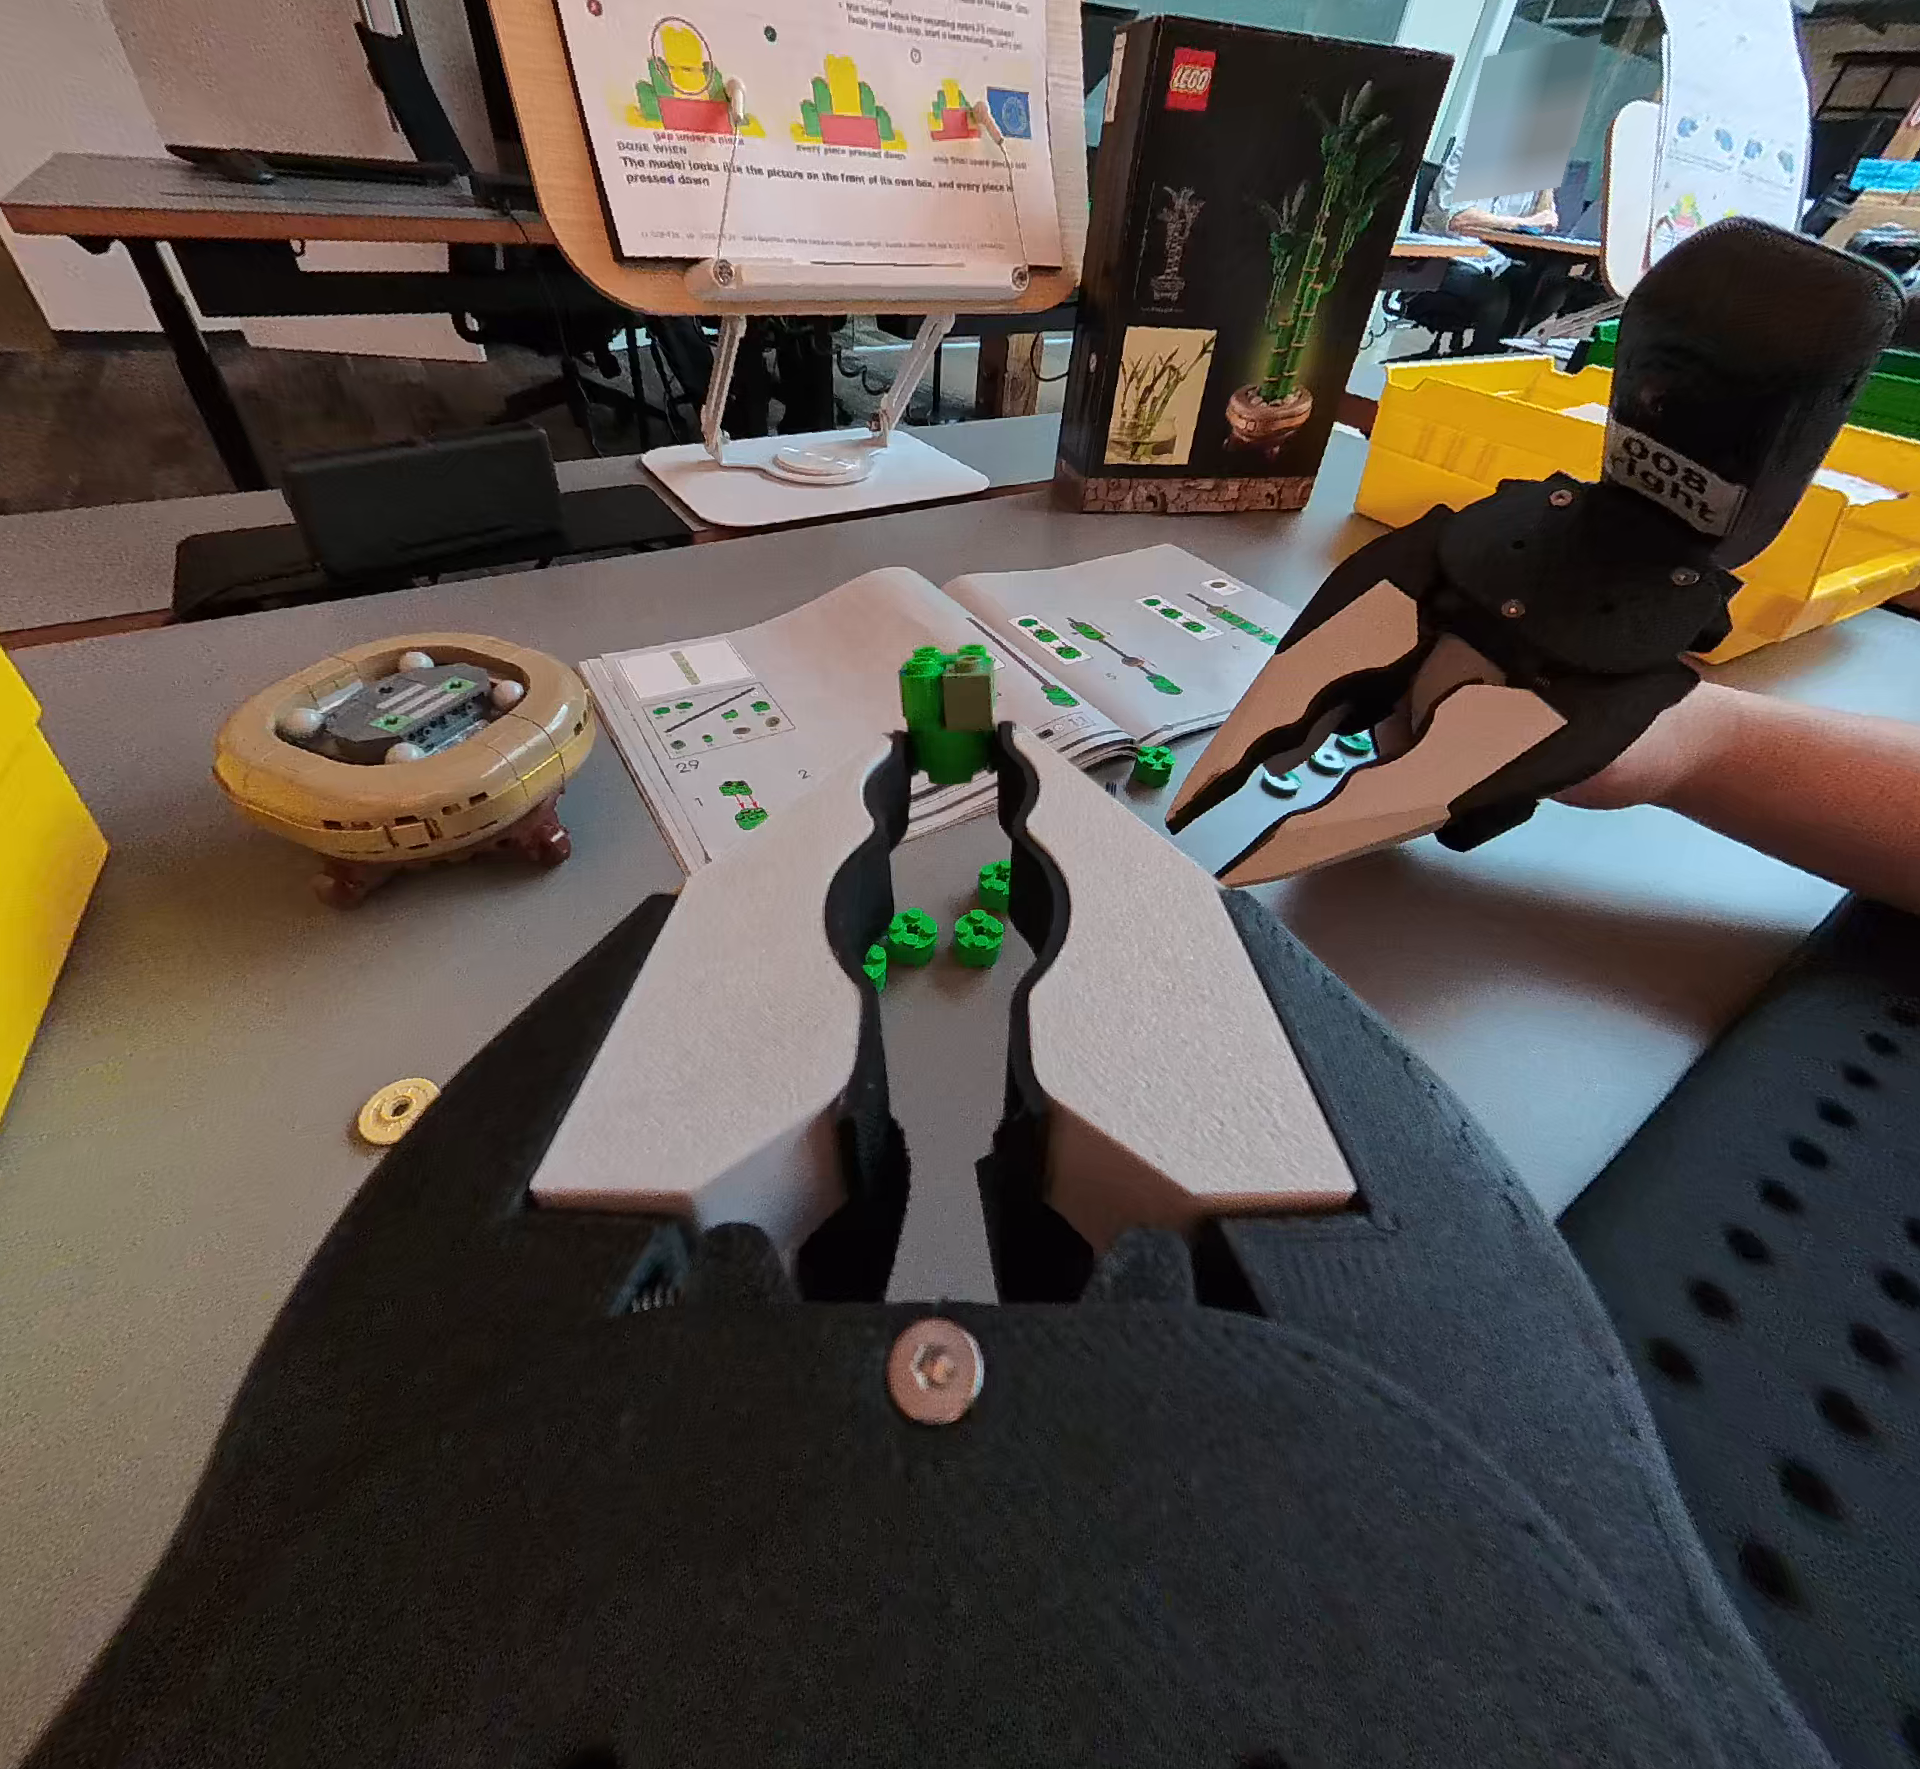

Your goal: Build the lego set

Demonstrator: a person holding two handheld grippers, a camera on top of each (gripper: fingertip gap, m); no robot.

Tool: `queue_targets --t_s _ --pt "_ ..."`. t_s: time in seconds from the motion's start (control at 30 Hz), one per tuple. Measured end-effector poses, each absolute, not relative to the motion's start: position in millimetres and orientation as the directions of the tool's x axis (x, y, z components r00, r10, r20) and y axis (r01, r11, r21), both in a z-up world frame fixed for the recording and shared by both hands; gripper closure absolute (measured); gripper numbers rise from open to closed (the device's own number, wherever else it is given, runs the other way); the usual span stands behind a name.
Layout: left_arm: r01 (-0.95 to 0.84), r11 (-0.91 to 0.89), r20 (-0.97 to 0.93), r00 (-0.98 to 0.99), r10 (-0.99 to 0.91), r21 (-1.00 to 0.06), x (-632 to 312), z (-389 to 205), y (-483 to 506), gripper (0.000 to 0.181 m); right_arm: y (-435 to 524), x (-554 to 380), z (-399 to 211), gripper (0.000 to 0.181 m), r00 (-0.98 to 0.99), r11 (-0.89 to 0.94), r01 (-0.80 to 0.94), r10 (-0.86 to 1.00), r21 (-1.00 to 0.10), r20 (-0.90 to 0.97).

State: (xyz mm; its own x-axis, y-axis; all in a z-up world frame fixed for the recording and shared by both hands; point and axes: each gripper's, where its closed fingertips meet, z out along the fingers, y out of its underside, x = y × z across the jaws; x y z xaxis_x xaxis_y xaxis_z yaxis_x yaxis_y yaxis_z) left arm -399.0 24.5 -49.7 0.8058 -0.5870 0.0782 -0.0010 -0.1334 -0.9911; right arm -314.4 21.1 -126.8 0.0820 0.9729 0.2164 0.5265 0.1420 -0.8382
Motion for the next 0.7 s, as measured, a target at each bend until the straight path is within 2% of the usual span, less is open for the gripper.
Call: queue_targets --t_s 0.23,0.37,0.43,0.53,0.7 --pt "-0.038 -0.119 0.041 0.802 -0.596 -0.992 -395 -51 22 0.167 21 -308 -131 0.161 0.084 0.11 0.577 0.978 -0.809 0.192" --pt "-0.042 -0.122 0.039 0.803 -0.594 -0.992 -395 -52 23 0.167 -8 -311 -136 0.15 -0.019 0.038 0.605 0.999 -0.795 0.033" --pt "-0.043 -0.124 0.039 0.805 -0.593 -0.991 -395 -53 24 0.167 -30 -313 -142 0.145 -0.108 0.066 0.635 0.994 -0.77 -0.004" --pt "-0.046 -0.126 0.04 0.797 -0.603 -0.991 -393 -53 23 0.167 -45 -317 -152 0.144 -0.193 0.16 0.662 0.98 -0.732 0.04" --pt "-0.074 -0.129 0.023 0.781 -0.624 -0.989 -386 -56 22 0.167 -49 -324 -162 0.151 -0.22 0.171 0.673 0.975 -0.72 0.026"
